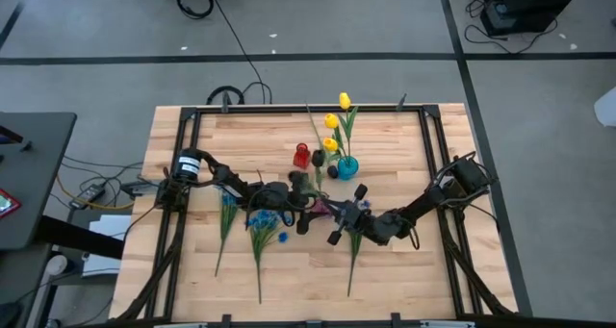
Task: Sort flowers into vase by color
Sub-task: Put the right black flower into the pink vase
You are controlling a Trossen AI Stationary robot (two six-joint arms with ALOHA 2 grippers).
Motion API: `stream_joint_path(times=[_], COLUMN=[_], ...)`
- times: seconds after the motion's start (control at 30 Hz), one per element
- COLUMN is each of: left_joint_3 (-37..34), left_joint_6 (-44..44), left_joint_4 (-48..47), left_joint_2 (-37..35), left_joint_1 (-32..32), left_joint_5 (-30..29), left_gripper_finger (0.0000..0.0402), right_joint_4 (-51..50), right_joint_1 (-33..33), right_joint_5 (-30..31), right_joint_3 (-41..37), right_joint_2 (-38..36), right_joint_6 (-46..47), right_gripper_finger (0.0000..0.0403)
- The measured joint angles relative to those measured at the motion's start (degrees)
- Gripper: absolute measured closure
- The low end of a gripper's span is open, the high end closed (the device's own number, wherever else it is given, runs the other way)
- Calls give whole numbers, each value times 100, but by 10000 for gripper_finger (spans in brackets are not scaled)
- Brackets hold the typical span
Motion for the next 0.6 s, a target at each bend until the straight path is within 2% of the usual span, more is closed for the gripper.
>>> stream_joint_path(times=[0.13, 0.23, 0.43, 0.6], left_joint_3=[-2, -4, -4, -5], left_joint_6=[-3, -8, -10, -10], left_joint_4=[-5, -11, -18, -18], left_joint_2=[2, 7, 9, 9], left_joint_1=[0, 0, 0, 0], left_joint_5=[2, 2, 2, 2], left_gripper_finger=[141, 132, 133, 127], right_joint_4=[-26, 104, 177, 667], right_joint_1=[33, 113, 333, 620], right_joint_5=[62, 114, 515, 1482], right_joint_3=[0, 2, 4, 4], right_joint_2=[-6, -6, -6, -6], right_joint_6=[-111, -368, -421, -878], right_gripper_finger=[380, 360, 272, 201])
